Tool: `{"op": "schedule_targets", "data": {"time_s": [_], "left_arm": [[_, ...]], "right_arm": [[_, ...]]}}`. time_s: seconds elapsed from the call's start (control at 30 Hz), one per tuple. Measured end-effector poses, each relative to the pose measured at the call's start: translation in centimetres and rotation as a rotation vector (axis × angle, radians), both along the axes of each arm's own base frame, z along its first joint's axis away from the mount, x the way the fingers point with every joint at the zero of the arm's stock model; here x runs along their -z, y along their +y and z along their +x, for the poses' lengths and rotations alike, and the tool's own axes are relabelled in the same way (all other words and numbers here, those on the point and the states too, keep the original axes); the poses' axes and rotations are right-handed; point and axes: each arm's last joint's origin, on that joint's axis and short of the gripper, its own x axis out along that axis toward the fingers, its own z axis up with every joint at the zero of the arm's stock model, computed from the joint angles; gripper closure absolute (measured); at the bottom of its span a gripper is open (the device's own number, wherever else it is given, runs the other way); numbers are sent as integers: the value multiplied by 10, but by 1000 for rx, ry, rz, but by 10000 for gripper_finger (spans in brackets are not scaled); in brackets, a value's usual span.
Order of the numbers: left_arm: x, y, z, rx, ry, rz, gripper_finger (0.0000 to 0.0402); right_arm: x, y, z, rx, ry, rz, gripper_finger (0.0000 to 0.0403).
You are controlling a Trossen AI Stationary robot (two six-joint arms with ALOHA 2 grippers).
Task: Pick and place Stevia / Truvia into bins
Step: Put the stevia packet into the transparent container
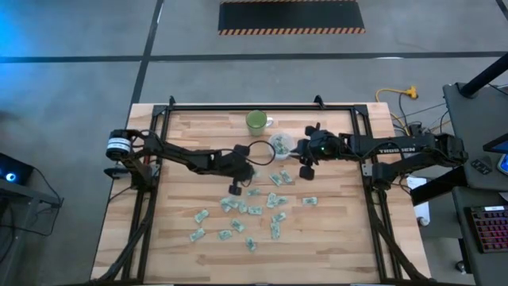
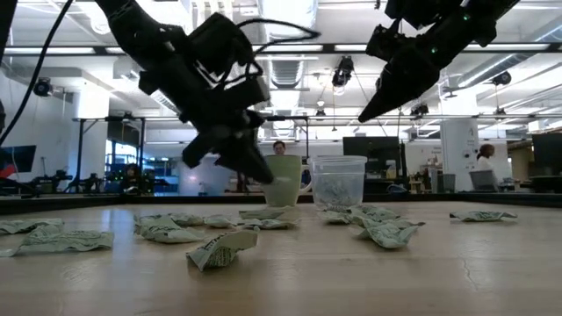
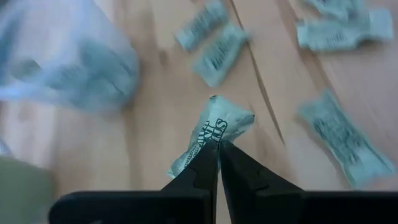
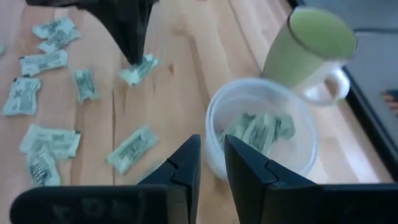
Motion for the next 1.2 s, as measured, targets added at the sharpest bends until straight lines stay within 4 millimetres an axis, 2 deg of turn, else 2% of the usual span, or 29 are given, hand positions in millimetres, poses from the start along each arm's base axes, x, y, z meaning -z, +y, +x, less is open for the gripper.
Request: {"op": "schedule_targets", "data": {"time_s": [0.33,0.53,0.7,0.83,1.0,1.1,1.2], "left_arm": [[-38,10,24,-3,-234,189,401],[-56,37,36,-73,-327,230,401],[-53,64,51,-86,-341,202,402],[-40,76,69,-81,-316,185,402],[-32,83,83,-133,-298,213,402],[-29,84,83,-158,-282,225,399],[-28,84,82,-156,-266,222,378]], "right_arm": [[9,6,-8,79,102,116,344],[14,11,-13,112,163,169,341],[17,14,-17,143,213,211,344],[19,17,-20,153,241,228,342],[19,23,-19,134,243,230,343],[19,25,-19,130,242,237,346],[19,26,-19,126,242,236,346]]}}
